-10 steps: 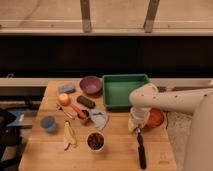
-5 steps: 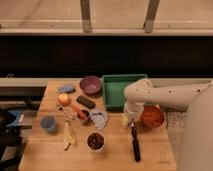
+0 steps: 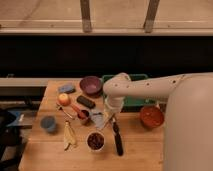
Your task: Wipe table surface with brush
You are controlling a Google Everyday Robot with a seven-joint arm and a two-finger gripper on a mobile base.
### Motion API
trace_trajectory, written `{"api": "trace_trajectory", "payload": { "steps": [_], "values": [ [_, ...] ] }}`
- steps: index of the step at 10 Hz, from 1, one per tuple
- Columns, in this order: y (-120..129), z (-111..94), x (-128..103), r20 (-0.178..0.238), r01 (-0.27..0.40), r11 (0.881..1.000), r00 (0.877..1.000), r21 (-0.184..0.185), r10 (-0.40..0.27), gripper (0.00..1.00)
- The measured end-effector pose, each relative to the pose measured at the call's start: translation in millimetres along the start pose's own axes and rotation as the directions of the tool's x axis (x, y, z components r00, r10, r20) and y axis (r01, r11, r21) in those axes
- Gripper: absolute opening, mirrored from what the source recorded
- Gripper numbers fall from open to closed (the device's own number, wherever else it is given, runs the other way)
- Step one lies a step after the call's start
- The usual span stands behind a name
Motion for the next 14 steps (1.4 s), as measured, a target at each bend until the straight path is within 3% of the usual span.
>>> {"api": "trace_trajectory", "payload": {
  "steps": [3,5,8,10,12,14],
  "values": [
    [14.5,14.6,13.7,-0.023,-0.006,1.0,1.0,-0.029,0.006,0.0],
    [3.7,22.1,38.7,-0.044,-0.041,0.999,0.998,-0.036,0.04,0.0],
    [-38.9,26.1,95.9,-0.068,-0.126,0.992,0.99,-0.012,0.125,0.0],
    [-67.2,23.1,115.4,-0.061,-0.171,0.985,0.983,0.012,0.172,0.0],
    [-84.9,17.9,115.6,-0.044,-0.183,0.982,0.982,0.037,0.185,0.0],
    [-93.0,13.0,96.5,-0.022,-0.177,0.982,0.984,0.057,0.179,0.0]
  ]
}}
